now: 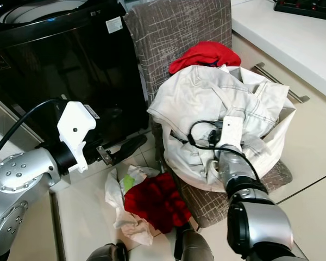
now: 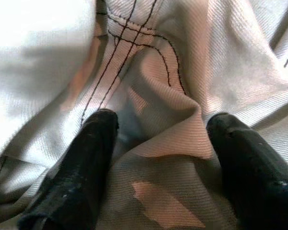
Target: Clothes washing
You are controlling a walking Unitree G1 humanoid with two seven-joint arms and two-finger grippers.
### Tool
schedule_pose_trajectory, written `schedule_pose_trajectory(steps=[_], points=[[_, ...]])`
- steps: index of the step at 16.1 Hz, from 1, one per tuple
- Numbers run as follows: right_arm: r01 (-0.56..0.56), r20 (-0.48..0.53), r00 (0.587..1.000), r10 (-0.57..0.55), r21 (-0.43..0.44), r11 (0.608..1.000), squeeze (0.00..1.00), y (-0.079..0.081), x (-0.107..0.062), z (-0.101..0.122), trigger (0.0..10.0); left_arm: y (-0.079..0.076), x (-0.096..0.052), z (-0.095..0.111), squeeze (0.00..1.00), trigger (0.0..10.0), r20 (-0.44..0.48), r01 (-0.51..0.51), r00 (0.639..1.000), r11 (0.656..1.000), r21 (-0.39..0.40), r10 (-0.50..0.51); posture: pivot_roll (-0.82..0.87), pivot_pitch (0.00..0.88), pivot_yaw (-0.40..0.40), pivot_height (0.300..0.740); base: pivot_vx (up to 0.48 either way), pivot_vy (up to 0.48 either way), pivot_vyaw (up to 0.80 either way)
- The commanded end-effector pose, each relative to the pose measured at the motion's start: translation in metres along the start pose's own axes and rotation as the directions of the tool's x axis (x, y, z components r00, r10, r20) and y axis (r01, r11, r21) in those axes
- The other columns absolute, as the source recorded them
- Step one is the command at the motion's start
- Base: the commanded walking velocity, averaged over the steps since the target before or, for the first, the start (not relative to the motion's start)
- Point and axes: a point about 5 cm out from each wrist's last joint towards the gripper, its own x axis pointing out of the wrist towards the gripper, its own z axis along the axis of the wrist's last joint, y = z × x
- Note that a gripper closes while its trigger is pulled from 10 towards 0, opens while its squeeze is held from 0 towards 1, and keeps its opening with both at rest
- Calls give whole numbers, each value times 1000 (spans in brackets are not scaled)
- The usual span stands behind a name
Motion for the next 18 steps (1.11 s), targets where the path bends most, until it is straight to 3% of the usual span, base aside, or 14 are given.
schedule_pose_trajectory(steps=[1, 3, 7, 10, 13, 14, 17, 18], points=[[-93, -95, 991, 90, -27, 995, 0, 22, -6, -29, 0, 0, -1, 1, 0, 10000, -2, -11, 1000, 1000, 1, 11, 195, 216, 83, 740, 0, 0, 0], [-98, -57, 994, 94, -72, 993, 0, 25, -7, -29, 0, 1, 2, 0, 0, 10000, 5, -34, 999, 999, -6, 35, 179, 212, 83, 740, 0, 0, 0], [-92, -10, 996, 91, -89, 992, 0, 26, -11, -36, 0, 10, 15, -9, 0, 10000, 13, -200, 980, 979, -47, 201, 122, 204, 94, 740, 0, 0, 0], [-102, 65, 992, 107, -67, 992, 0, 28, -13, -31, 0, -3, 22, -22, 0, 10000, -7, -200, 980, 975, -101, 200, 91, 188, 86, 740, 0, 0, 0], [-142, 169, 973, 155, -88, 986, 0, 40, -11, -6, 0, 2, 32, -24, 0, 10000, 19, -248, 968, 963, -104, 252, 76, 148, 48, 740, 0, 0, 0], [-164, 230, 956, 183, -101, 981, 0, 48, -10, 13, 0, 6, 35, -24, 0, 10000, 33, -277, 959, 955, -107, 282, 77, 128, 38, 740, 0, 0, 0], [-187, 307, 927, 217, -125, 974, 0, 56, -10, 39, 0, 8, 38, -23, 0, 10000, 48, -289, 954, 951, -107, 295, 77, 99, 22, 740, 0, 0, 0], [-195, 368, 899, 236, -144, 970, 0, 60, -12, 56, 0, 10, 40, -24, 0, 10000, 55, -299, 951, 949, -101, 306, 76, 86, 13, 740, 0, 0, 0]])
